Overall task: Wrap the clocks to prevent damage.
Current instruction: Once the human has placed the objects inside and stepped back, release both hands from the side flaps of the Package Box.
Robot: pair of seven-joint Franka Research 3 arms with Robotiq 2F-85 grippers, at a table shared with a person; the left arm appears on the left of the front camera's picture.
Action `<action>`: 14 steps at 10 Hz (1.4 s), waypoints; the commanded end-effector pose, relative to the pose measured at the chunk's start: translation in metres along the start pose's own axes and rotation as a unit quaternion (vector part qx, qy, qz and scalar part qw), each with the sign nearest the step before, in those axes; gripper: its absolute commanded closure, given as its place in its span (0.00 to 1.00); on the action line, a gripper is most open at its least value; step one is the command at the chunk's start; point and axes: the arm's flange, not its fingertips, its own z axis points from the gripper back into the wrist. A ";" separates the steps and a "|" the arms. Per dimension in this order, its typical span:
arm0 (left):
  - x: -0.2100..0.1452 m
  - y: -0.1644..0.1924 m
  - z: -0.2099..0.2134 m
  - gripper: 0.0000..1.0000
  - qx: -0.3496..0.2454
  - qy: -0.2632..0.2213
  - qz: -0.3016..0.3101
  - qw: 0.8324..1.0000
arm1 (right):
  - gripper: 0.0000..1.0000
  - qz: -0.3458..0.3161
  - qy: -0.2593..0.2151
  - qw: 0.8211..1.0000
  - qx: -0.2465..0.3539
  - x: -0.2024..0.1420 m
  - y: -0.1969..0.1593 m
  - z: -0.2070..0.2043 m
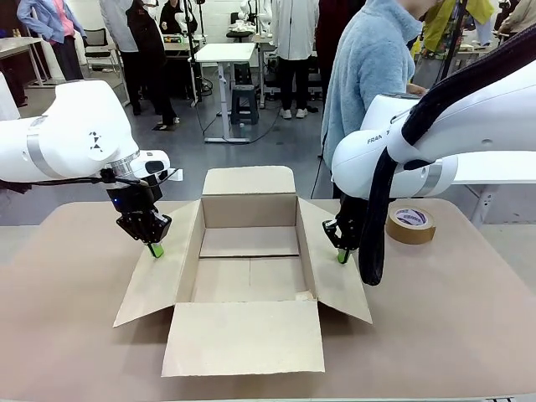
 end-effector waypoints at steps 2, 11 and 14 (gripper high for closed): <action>0.001 0.001 0.000 1.00 0.011 -0.004 0.007 1.000 | 1.00 -0.007 0.000 1.000 -0.003 0.000 0.001 -0.001; 0.001 0.001 0.000 1.00 0.011 -0.004 0.007 1.000 | 1.00 -0.007 0.000 1.000 -0.003 0.000 0.001 -0.001; 0.001 0.001 0.000 1.00 0.011 -0.004 0.007 1.000 | 1.00 -0.007 0.000 1.000 -0.003 0.000 0.001 -0.001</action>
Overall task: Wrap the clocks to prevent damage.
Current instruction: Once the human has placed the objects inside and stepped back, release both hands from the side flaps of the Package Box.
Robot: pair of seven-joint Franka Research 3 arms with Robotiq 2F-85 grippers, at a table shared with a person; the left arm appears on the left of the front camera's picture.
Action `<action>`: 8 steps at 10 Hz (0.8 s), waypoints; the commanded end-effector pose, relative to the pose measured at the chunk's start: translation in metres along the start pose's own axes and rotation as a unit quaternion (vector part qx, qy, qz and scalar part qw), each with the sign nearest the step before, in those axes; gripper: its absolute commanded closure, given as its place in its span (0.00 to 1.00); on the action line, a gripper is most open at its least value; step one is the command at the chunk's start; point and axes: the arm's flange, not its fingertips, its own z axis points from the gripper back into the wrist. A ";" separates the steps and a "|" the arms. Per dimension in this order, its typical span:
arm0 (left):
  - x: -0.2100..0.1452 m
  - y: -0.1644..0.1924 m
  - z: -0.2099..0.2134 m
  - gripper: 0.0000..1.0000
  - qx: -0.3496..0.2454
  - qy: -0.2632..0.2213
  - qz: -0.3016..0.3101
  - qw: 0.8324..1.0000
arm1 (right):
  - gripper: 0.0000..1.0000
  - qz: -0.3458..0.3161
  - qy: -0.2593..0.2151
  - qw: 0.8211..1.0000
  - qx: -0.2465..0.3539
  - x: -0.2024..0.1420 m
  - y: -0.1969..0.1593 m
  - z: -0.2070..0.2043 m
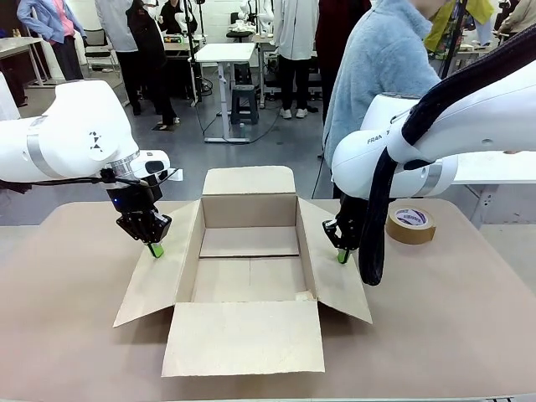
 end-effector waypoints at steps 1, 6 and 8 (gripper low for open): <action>0.001 0.001 0.000 1.00 0.011 -0.004 0.007 1.000 | 1.00 -0.007 0.000 1.000 -0.003 0.000 0.001 -0.001; 0.001 0.001 0.000 1.00 0.011 -0.004 0.007 1.000 | 1.00 -0.007 0.000 1.000 -0.003 0.000 0.001 -0.001; 0.001 0.001 0.000 1.00 0.011 -0.004 0.007 1.000 | 1.00 -0.007 0.000 1.000 -0.003 0.000 0.001 -0.001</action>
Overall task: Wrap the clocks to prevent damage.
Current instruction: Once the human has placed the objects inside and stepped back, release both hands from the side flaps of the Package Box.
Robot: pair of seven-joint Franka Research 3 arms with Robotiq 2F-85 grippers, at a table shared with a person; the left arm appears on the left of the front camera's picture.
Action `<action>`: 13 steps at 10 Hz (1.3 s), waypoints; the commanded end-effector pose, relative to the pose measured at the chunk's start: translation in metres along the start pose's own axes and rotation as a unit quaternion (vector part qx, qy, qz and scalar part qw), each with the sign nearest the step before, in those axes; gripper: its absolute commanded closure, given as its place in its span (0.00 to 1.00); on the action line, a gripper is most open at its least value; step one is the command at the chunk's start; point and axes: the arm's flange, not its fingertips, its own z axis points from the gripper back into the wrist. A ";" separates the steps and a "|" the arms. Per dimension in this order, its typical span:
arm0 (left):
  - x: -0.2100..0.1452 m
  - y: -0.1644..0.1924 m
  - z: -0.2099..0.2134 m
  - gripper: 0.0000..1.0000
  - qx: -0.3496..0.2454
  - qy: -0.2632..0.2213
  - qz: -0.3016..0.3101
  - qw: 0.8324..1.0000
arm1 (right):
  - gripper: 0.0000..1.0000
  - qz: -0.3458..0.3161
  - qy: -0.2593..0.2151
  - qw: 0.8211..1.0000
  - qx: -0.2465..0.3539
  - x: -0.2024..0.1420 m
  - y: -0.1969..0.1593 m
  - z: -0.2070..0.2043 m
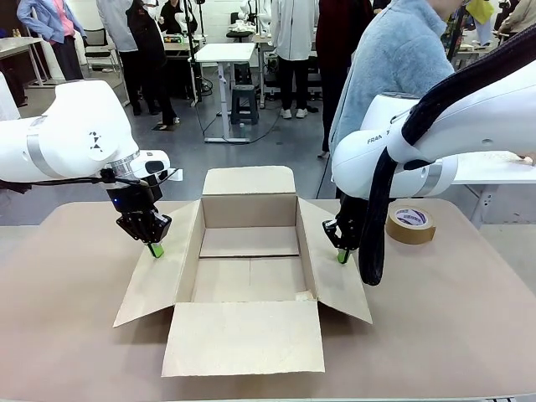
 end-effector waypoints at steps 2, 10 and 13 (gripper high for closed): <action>0.001 0.001 0.000 1.00 0.011 -0.004 0.007 1.000 | 1.00 -0.007 0.000 1.000 -0.003 0.000 0.001 -0.001; 0.001 0.001 0.000 1.00 0.011 -0.004 0.007 1.000 | 1.00 -0.007 0.000 1.000 -0.003 0.000 0.001 -0.001; 0.001 0.001 0.000 1.00 0.011 -0.004 0.007 1.000 | 1.00 -0.007 0.000 1.000 -0.003 0.000 0.001 -0.001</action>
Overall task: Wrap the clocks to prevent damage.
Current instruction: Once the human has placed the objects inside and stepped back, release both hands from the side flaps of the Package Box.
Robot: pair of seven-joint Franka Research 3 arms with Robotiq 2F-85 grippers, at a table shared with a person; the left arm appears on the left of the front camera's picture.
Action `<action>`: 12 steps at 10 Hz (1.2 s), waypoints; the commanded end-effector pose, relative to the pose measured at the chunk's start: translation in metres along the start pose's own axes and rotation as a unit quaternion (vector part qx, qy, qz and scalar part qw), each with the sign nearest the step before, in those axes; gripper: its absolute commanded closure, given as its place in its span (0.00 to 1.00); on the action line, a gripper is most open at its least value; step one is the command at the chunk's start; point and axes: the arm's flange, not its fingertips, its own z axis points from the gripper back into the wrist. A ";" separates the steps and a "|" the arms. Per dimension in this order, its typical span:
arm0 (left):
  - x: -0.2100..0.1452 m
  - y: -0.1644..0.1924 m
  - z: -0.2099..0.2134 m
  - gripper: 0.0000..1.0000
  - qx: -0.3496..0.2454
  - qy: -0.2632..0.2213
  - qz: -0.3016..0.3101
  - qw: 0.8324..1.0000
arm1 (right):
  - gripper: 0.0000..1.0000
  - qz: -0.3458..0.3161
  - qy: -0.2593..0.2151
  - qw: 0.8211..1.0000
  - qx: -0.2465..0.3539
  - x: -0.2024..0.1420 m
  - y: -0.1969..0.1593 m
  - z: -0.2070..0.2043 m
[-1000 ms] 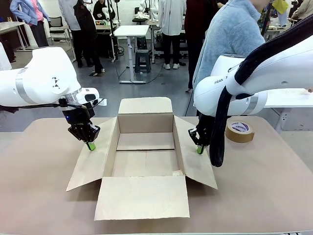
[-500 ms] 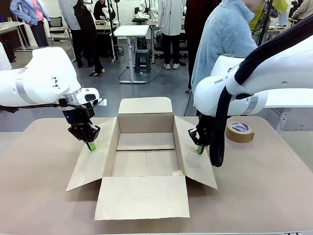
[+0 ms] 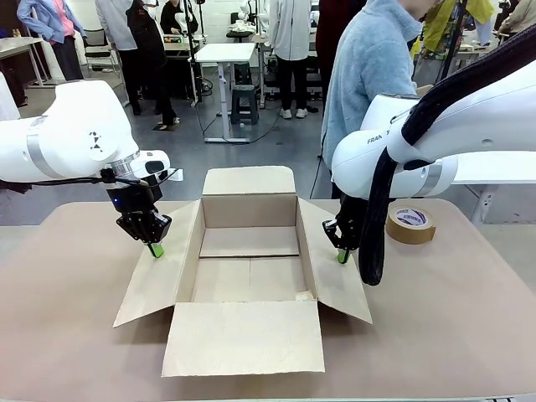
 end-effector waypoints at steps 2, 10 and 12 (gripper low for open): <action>0.001 0.001 0.000 1.00 0.011 -0.004 0.007 1.000 | 1.00 -0.007 0.000 1.000 -0.003 0.000 0.001 -0.001; 0.001 0.001 0.000 1.00 0.011 -0.004 0.007 1.000 | 1.00 -0.007 0.000 1.000 -0.003 0.000 0.001 -0.001; 0.001 0.001 0.000 1.00 0.011 -0.004 0.007 1.000 | 1.00 -0.007 0.000 1.000 -0.003 0.000 0.001 -0.001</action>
